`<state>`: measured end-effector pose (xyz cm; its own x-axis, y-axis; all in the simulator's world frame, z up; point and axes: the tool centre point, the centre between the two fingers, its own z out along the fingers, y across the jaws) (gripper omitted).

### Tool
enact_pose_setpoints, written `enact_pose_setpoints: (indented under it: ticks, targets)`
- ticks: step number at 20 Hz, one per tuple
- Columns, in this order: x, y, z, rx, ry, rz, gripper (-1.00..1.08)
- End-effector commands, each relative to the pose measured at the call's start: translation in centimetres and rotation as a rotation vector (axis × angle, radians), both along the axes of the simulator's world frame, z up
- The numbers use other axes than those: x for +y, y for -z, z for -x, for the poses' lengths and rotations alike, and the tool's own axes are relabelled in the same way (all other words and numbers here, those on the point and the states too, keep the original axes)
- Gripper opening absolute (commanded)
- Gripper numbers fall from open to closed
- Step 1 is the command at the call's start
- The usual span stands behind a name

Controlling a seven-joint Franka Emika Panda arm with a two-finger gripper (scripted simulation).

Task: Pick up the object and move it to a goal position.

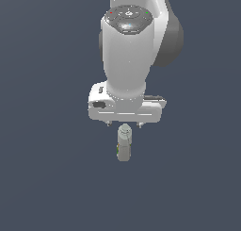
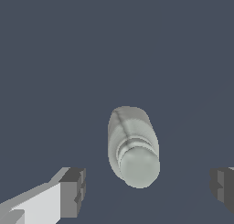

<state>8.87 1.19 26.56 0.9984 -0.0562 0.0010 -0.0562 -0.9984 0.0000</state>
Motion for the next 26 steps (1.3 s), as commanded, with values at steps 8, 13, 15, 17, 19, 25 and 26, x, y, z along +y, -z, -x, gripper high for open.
enact_pose_setpoints:
  ticks: [8,13,15,17,19,25,26]
  targets:
    - [0.0,3.5,0.0,0.001,0.0,0.0,1.0]
    - [0.0,3.5,-0.1,0.001,0.0,0.0,-1.0]
    - [0.0,3.5,-0.1,0.001,0.0,0.0,-1.0]
    - [0.0,3.5,-0.1,0.001,0.0,0.0,-1.0]
    - [0.0,3.5,-0.1,0.001,0.0,0.0,-1.0]
    - [-0.2,3.0,0.0,-0.002,-0.002,0.0,-1.0]
    - [-0.3,2.7,0.1,-0.003,-0.003,0.0,-1.0]
